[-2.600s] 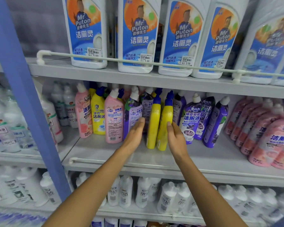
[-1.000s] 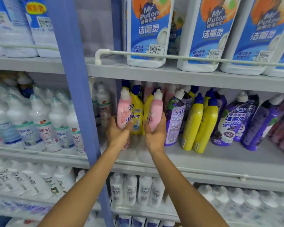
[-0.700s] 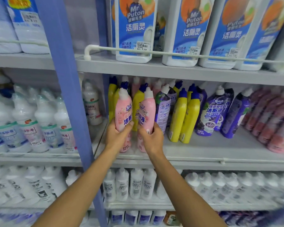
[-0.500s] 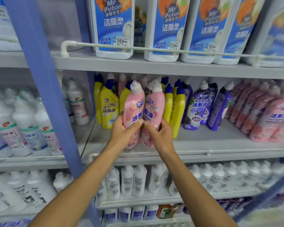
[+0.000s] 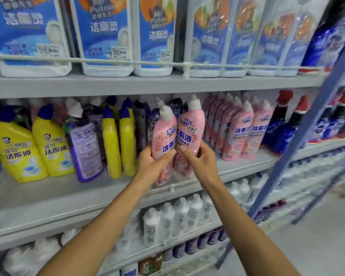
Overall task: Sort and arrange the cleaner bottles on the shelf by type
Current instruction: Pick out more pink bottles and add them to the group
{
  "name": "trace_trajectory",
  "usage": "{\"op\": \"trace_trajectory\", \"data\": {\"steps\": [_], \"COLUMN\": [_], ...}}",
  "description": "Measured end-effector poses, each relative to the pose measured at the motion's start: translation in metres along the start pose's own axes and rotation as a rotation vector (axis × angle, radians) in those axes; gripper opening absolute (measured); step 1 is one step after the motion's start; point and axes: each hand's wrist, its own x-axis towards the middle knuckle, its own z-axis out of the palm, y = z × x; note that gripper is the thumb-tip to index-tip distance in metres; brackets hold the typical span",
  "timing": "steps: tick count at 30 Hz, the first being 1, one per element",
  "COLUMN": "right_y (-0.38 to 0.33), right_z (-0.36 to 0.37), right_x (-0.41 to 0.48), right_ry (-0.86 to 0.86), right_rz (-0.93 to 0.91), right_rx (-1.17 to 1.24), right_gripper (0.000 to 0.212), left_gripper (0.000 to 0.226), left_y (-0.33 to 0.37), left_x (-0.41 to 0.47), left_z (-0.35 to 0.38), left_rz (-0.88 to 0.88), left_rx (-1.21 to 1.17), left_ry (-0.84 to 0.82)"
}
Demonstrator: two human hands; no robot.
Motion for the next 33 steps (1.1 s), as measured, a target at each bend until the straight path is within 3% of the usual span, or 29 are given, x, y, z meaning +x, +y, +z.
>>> {"op": "trace_trajectory", "data": {"steps": [4, 11, 17, 21, 27, 30, 33], "right_y": [0.02, 0.07, 0.083, 0.081, 0.075, 0.069, 0.072], "right_z": [-0.065, -0.142, -0.167, -0.181, -0.205, -0.206, -0.189], "right_x": [0.03, 0.066, 0.084, 0.092, 0.091, 0.086, 0.076], "right_ry": [0.023, 0.003, -0.138, -0.127, -0.186, -0.143, 0.057], "right_rz": [-0.012, 0.135, 0.163, 0.047, 0.061, 0.033, -0.045], "right_rx": [-0.032, -0.035, -0.137, -0.339, -0.277, -0.339, -0.445], "right_gripper": [0.026, 0.032, 0.039, 0.05, 0.057, 0.057, 0.058], "left_gripper": [0.04, 0.044, 0.065, 0.058, 0.051, 0.054, 0.049], "left_y": [-0.022, -0.05, -0.063, -0.061, -0.067, -0.072, -0.076], "left_x": [0.026, 0.058, 0.068, 0.07, 0.076, 0.082, 0.085], "left_z": [0.061, 0.131, 0.144, 0.14, 0.134, 0.138, 0.147], "left_rz": [-0.007, -0.042, -0.12, -0.155, -0.182, -0.165, -0.09], "left_rx": [0.051, 0.08, 0.039, 0.046, 0.087, 0.099, 0.153], "left_ry": [-0.004, 0.059, 0.063, 0.036, -0.048, -0.055, 0.004]}}
